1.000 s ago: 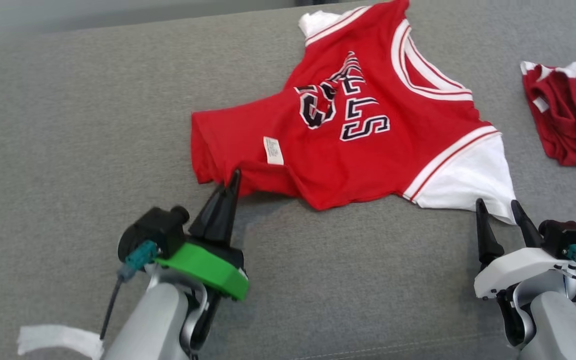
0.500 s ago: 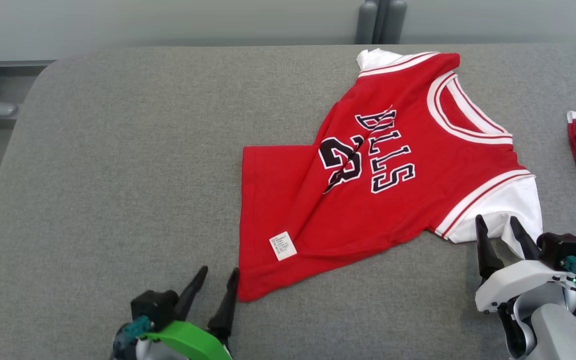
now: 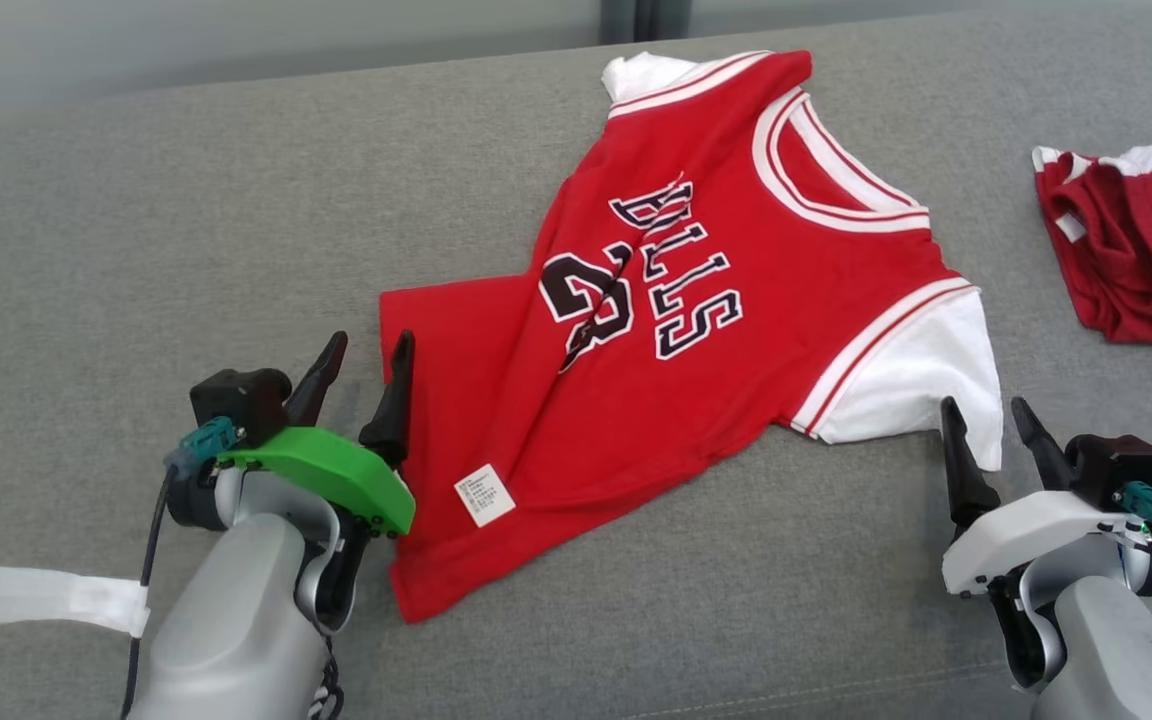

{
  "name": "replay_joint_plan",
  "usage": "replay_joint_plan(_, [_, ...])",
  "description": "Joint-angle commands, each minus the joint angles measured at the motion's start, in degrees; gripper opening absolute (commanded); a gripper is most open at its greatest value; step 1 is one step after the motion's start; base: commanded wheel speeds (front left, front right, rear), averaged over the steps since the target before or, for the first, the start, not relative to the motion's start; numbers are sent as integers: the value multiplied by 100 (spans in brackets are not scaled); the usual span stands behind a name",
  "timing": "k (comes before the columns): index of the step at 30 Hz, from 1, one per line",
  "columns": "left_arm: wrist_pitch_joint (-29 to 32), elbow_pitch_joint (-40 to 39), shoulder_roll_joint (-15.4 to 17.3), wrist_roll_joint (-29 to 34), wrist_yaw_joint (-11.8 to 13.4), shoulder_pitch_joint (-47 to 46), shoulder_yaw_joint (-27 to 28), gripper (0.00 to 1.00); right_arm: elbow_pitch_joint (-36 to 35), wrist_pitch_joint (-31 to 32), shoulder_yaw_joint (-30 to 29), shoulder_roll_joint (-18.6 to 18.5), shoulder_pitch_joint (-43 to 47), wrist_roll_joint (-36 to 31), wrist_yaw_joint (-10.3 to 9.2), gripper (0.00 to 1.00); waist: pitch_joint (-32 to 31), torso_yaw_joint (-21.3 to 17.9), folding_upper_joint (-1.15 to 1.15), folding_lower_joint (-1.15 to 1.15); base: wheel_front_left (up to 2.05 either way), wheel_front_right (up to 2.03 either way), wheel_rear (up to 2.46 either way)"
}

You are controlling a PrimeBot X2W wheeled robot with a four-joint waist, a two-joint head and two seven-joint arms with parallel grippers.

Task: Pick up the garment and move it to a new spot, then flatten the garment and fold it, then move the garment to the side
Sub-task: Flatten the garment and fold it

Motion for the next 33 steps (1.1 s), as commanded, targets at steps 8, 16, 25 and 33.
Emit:
replay_joint_plan(8, [28,1157,189,-892,-12,-795,-530,100,-50,-14,35,4,-163,17,-7,100,511,-566,0,0,0,0,0])
replay_joint_plan(16, [33,1339,320,-1562,-11,-1069,-1029,100,-60,-14,36,46,-243,-8,-7,100,594,-607,0,0,0,0,0])
replay_joint_plan(25, [-6,958,493,-1934,-11,-1252,-1536,100,-47,-14,72,63,-246,18,-7,100,608,-594,0,0,0,0,0])
replay_joint_plan(33, [-8,898,640,-2265,-11,-1401,-1596,0,14,-14,150,95,-287,50,-7,100,640,-681,0,0,0,0,0])
